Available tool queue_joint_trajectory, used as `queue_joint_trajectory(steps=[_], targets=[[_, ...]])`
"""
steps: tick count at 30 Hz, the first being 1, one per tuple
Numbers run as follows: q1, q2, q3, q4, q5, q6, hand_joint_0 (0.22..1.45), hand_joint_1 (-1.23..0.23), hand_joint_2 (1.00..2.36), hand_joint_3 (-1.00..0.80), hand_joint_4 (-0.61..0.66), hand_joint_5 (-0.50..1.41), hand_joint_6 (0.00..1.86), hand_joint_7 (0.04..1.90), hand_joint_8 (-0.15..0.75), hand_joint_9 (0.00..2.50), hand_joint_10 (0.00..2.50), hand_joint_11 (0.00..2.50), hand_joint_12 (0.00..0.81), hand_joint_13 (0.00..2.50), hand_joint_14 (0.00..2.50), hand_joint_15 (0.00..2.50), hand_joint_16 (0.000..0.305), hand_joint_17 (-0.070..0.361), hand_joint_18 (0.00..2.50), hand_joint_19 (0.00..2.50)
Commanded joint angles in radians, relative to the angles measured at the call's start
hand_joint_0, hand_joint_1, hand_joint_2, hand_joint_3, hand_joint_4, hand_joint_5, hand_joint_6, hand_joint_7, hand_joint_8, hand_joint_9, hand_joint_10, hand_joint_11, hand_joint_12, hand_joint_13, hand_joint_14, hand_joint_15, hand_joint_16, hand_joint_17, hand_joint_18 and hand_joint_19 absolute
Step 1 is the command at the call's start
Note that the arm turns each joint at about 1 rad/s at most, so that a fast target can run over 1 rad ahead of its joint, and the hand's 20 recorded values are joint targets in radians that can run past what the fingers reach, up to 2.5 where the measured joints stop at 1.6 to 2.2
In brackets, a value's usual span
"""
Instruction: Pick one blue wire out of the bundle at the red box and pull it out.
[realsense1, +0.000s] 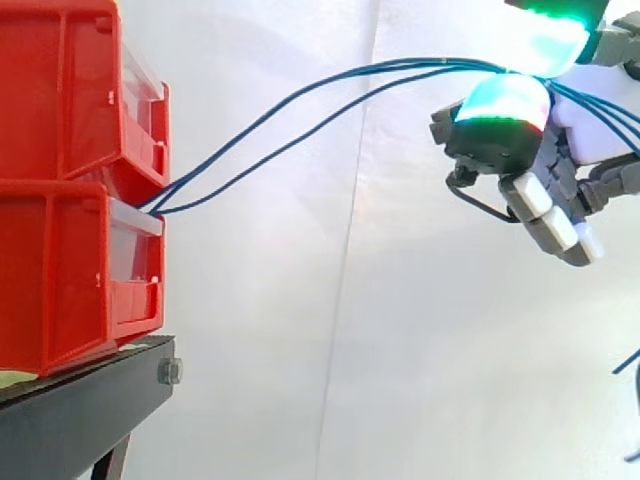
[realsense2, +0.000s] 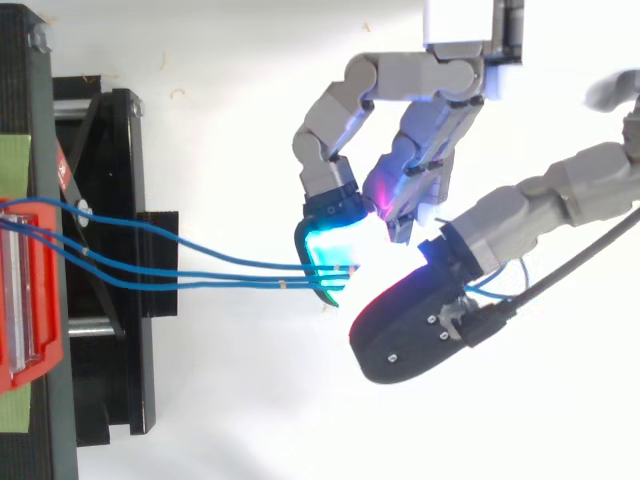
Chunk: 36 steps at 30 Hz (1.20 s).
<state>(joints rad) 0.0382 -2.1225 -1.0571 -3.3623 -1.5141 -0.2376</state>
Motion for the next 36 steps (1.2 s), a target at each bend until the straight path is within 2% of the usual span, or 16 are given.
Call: queue_joint_trajectory(steps=[1,4,7,8,10,11,15,16,17,19,22,24,29,31,36], targets=[[0.000,0.001,0.000,-0.005,-0.017,0.012,0.72,-0.84,1.02,-0.13,0.04,-0.15,0.96,1.37,0.340,1.03,0.01,0.46,0.430,1.04,0.01,0.42,0.055,0.124,0.97,0.51],[0.000,0.001,0.000,-0.009,-0.017,0.014,0.79,-0.84,1.02,-0.16,0.01,-0.17,0.97,1.38,0.328,1.01,0.01,0.46,0.423,1.04,0.01,0.41,0.054,0.122,0.95,0.50],[0.000,0.001,0.000,-0.014,-0.017,0.015,0.82,-0.84,1.01,-0.33,-0.12,-0.18,0.96,1.43,0.226,0.99,0.01,0.37,0.405,1.03,0.01,0.38,0.053,0.119,0.94,0.48],[0.000,0.001,0.000,-0.016,-0.017,0.017,0.80,-0.85,1.01,-0.43,-0.15,-0.19,0.94,1.45,0.208,0.98,0.01,0.30,0.388,1.02,0.01,0.35,0.052,0.117,0.96,0.46],[0.000,0.001,0.003,-0.016,-0.017,0.020,0.72,-0.85,1.00,-0.50,-0.09,-0.19,0.93,1.44,0.183,0.99,0.00,0.19,0.371,1.00,0.01,0.30,0.051,0.116,0.97,0.46],[0.002,0.001,0.005,-0.016,-0.017,0.021,0.66,-0.82,1.00,-0.50,-0.11,-0.18,0.92,1.32,0.179,0.99,0.00,0.14,0.371,1.00,0.01,0.29,0.051,0.114,0.96,0.49],[0.003,0.001,0.005,-0.016,-0.017,0.021,0.62,-0.80,1.00,-0.49,-0.10,-0.14,0.88,1.31,0.165,1.03,0.00,0.05,0.365,0.99,0.01,0.29,0.051,0.114,0.95,0.51],[0.003,0.001,0.005,-0.017,-0.017,0.021,0.63,-0.82,1.01,-0.41,-0.10,-0.14,0.88,1.32,0.169,1.03,0.00,0.04,0.368,0.99,0.01,0.29,0.051,0.115,0.95,0.51],[0.003,0.001,0.005,-0.017,-0.017,0.023,0.68,-0.88,1.02,-0.18,-0.10,-0.14,0.90,1.39,0.184,1.03,0.00,0.06,0.375,1.02,0.01,0.28,0.052,0.116,0.98,0.49],[0.003,0.001,0.005,-0.017,-0.017,0.023,0.72,-0.89,1.02,-0.07,-0.06,-0.13,0.91,1.59,0.197,1.03,0.00,0.06,0.372,1.03,0.01,0.28,0.051,0.116,0.99,0.48],[0.003,0.001,0.005,-0.023,-0.017,0.023,0.79,-0.87,1.02,-0.09,0.03,-0.16,0.94,1.60,0.195,0.93,0.00,0.05,0.375,1.00,0.01,0.28,0.052,0.116,0.95,0.49],[0.003,0.001,0.006,-0.023,-0.017,0.023,0.82,-0.86,1.02,-0.15,0.01,-0.17,0.94,1.59,0.190,0.91,0.00,0.05,0.368,0.98,0.01,0.28,0.051,0.114,0.92,0.49],[0.003,0.001,0.009,-0.023,-0.017,0.023,0.87,-0.81,1.02,-0.31,-0.31,-0.19,0.95,1.50,0.179,0.94,0.00,0.09,0.347,0.98,0.01,0.31,0.048,0.108,0.86,0.54],[0.003,-0.001,0.009,-0.028,-0.017,0.023,0.89,-0.80,1.01,-0.35,-0.37,-0.19,0.94,1.52,0.195,0.99,0.00,0.13,0.344,1.00,0.01,0.33,0.047,0.107,0.85,0.54],[0.003,0.001,0.009,-0.031,-0.017,0.024,0.89,-0.82,1.00,-0.46,-0.36,-0.18,0.92,1.57,0.197,1.03,0.00,0.13,0.343,1.02,0.01,0.33,0.046,0.104,0.88,0.52]])
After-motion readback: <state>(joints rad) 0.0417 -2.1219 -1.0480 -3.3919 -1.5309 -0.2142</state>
